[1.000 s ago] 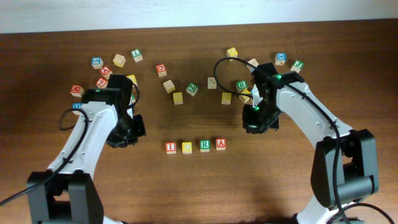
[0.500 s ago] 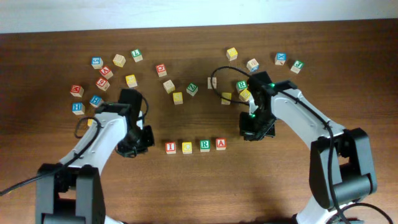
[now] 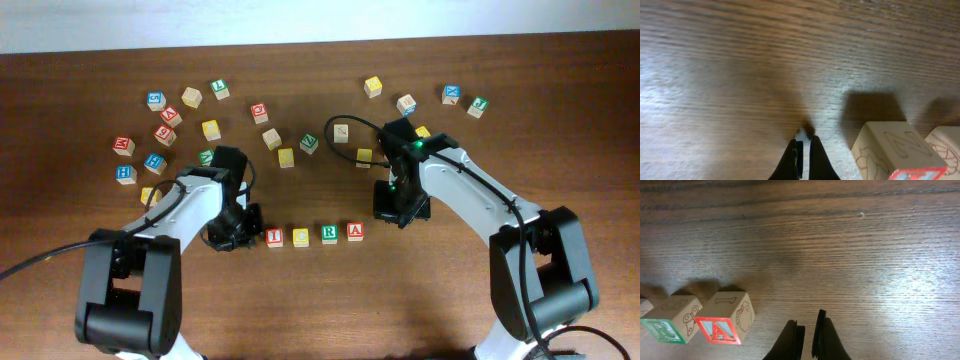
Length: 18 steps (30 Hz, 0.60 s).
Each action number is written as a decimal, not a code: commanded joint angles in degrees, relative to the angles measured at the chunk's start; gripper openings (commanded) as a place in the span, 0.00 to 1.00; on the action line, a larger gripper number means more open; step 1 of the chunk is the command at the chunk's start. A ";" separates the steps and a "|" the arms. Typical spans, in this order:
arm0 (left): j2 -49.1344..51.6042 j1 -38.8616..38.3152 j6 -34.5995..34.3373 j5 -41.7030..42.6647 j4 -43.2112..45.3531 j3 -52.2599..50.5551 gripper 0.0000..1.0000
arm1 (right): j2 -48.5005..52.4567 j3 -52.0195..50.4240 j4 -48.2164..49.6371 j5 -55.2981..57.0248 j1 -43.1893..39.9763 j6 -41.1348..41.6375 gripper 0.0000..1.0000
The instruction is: Spell out ICRA
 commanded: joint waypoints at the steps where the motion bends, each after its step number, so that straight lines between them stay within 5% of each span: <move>1: 0.66 -0.87 0.44 1.07 1.09 -0.66 0.00 | 0.00 -0.61 0.04 1.11 0.63 0.87 0.04; 18: 0.66 -0.87 1.05 1.09 1.07 -0.66 0.00 | 0.04 -0.83 1.33 1.11 0.63 0.85 0.04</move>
